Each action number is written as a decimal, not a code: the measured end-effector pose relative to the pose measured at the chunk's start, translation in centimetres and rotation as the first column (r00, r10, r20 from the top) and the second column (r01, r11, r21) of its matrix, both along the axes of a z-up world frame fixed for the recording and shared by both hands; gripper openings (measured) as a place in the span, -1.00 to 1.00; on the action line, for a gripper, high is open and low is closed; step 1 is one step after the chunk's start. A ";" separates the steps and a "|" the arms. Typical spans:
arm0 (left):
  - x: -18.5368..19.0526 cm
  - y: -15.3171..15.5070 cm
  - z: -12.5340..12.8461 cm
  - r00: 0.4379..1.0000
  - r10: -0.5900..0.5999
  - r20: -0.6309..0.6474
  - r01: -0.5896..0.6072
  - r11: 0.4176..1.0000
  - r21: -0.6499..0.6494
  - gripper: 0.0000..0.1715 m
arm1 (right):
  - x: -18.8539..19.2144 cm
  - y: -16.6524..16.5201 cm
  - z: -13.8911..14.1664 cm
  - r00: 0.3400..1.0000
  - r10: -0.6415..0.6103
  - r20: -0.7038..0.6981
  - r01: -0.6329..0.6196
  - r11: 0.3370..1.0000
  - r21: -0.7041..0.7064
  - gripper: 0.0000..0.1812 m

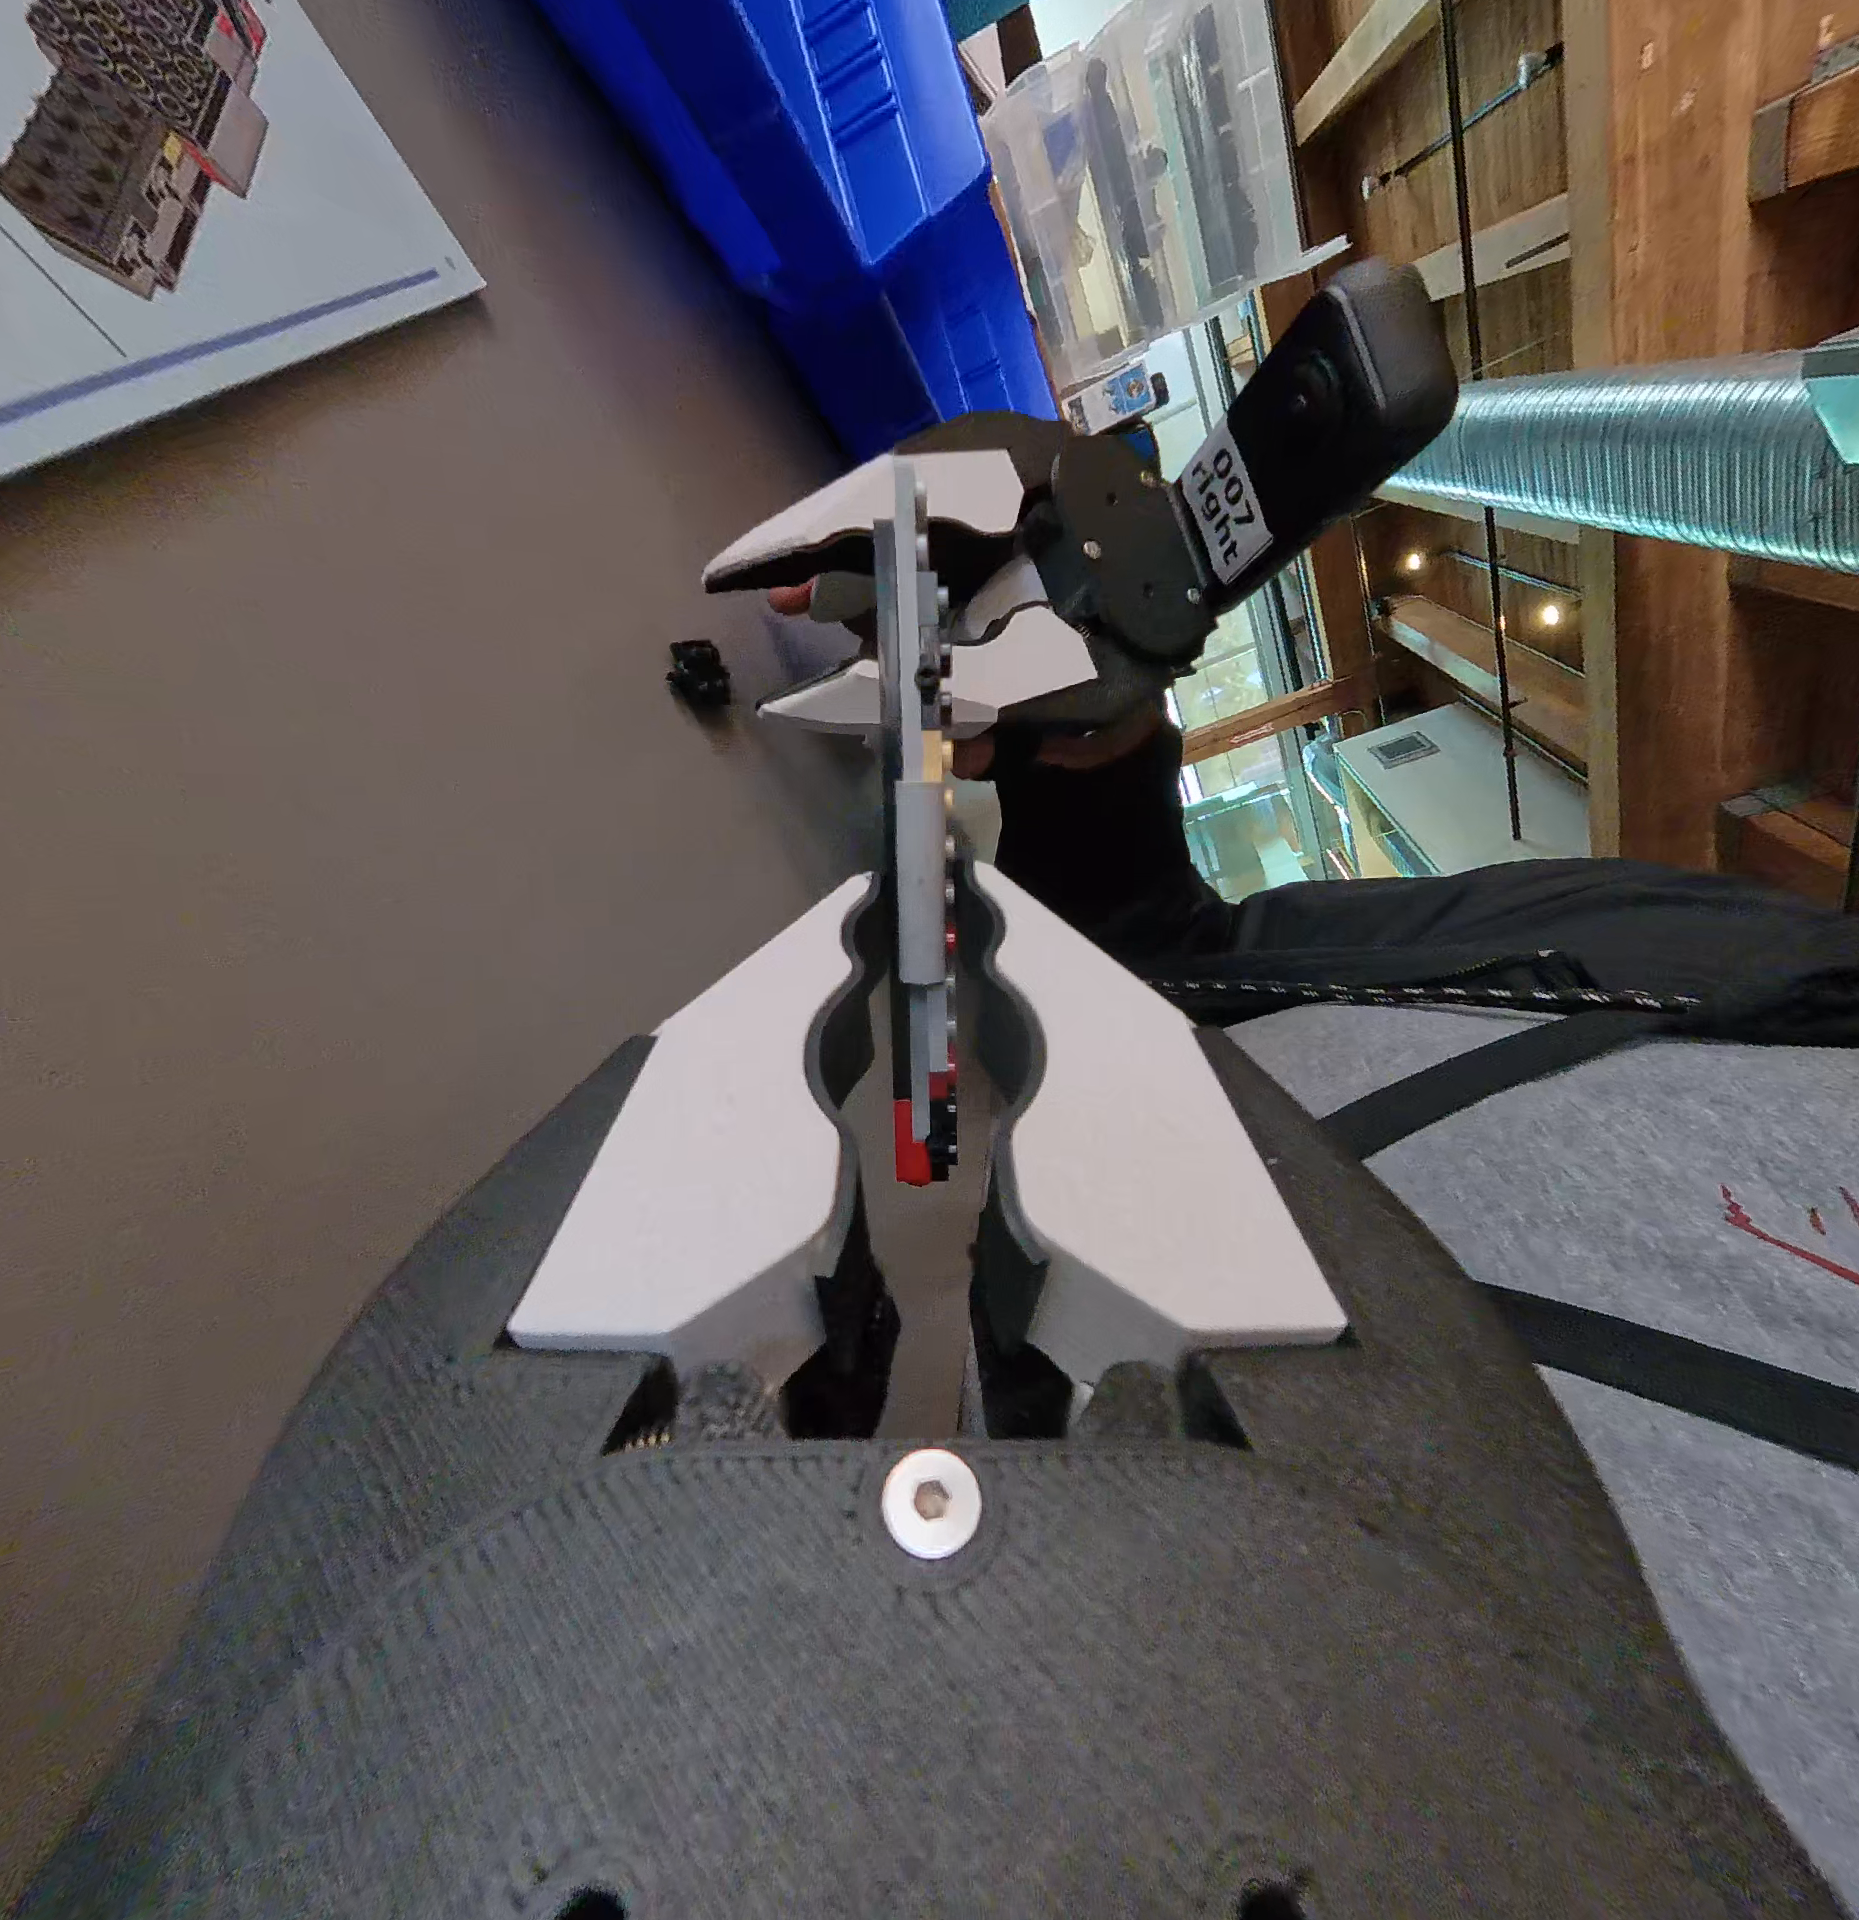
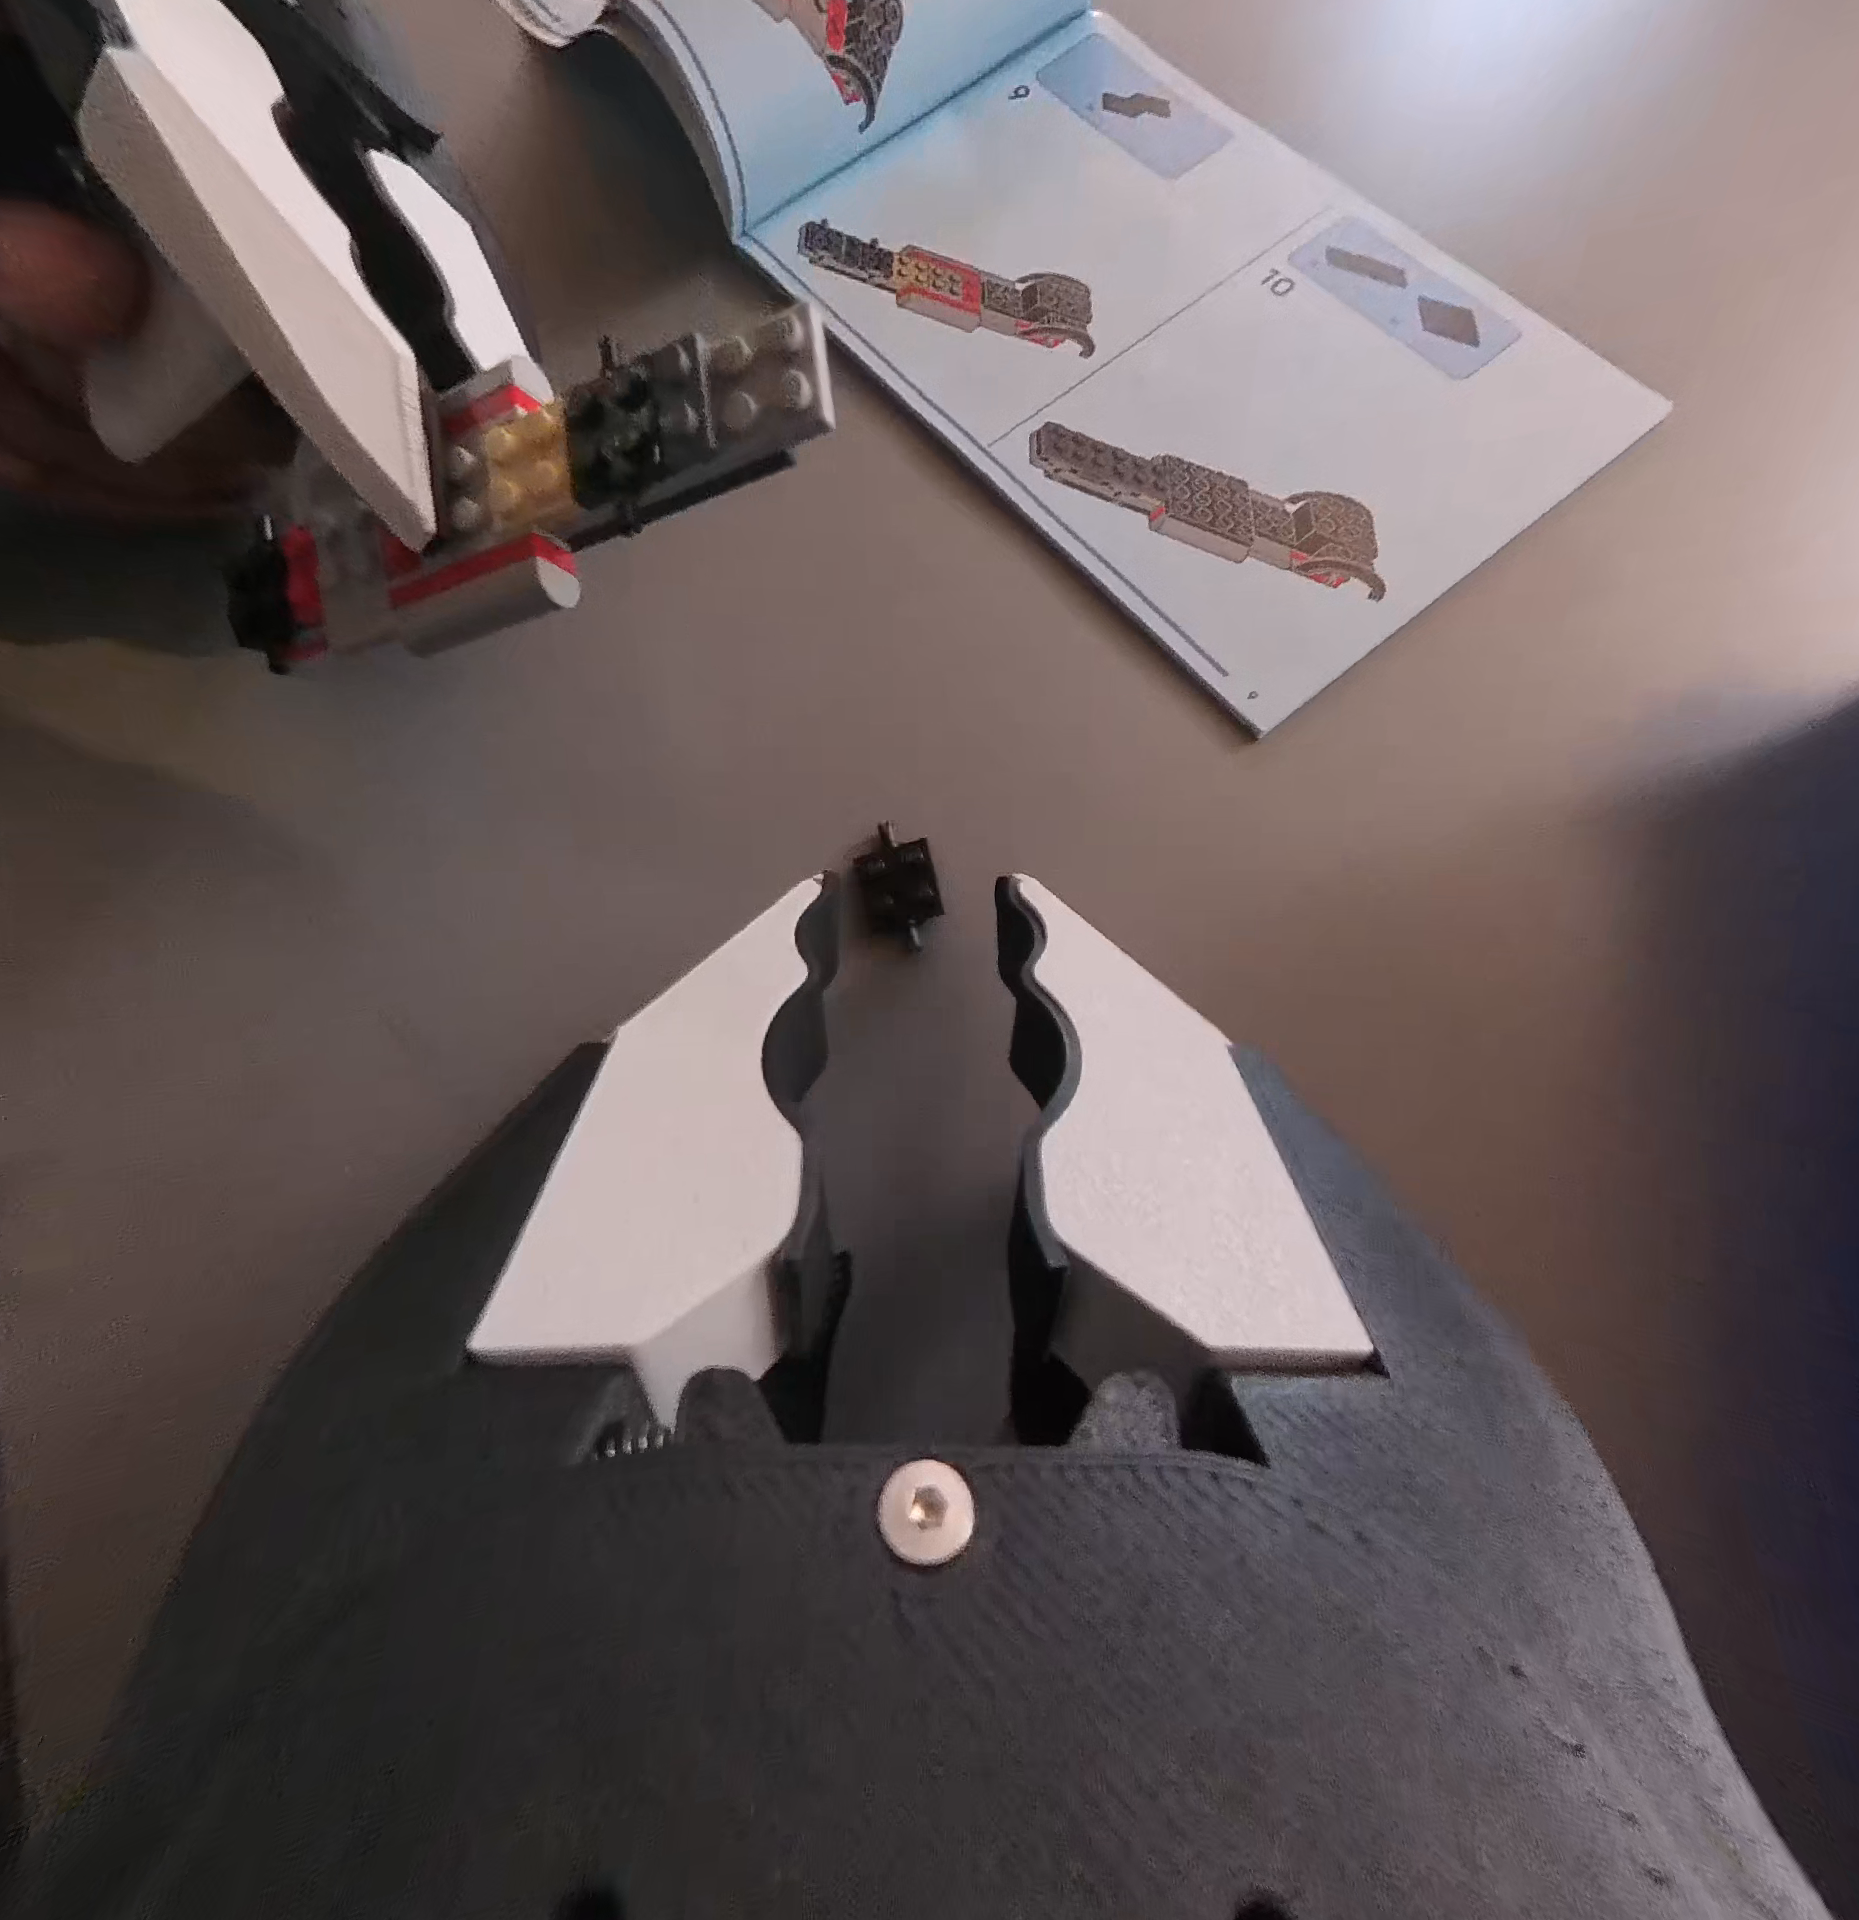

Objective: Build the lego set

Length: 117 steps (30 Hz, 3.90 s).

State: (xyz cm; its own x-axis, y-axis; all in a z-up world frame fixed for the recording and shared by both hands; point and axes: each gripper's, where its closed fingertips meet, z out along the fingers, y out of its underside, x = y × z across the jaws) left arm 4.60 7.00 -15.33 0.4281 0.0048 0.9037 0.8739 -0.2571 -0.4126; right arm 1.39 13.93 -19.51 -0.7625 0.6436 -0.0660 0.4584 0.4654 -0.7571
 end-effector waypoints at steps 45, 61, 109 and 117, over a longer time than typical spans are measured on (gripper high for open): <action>1.4 0.5 0.3 0.989 0.049 0.136 -0.055 0.998 0.042 -0.88 | -1.0 -4.6 6.1 0.994 0.066 -0.082 -0.071 0.996 -0.062 -0.80; 1.4 0.5 0.4 0.990 0.051 0.133 -0.058 0.997 0.048 -0.88 | -1.1 -4.5 6.2 0.995 0.056 -0.083 -0.062 0.995 -0.073 -0.76; 3.5 0.8 1.4 0.962 -0.091 -0.258 0.091 0.996 -0.010 -0.86 | 2.1 -4.1 8.9 0.974 0.175 0.144 -0.060 0.812 -0.581 -0.87; 3.4 0.8 2.8 0.984 -0.094 -0.149 0.113 0.986 0.124 -0.81 | 2.6 -4.2 9.9 0.984 0.167 0.056 -0.107 0.820 -0.562 -0.87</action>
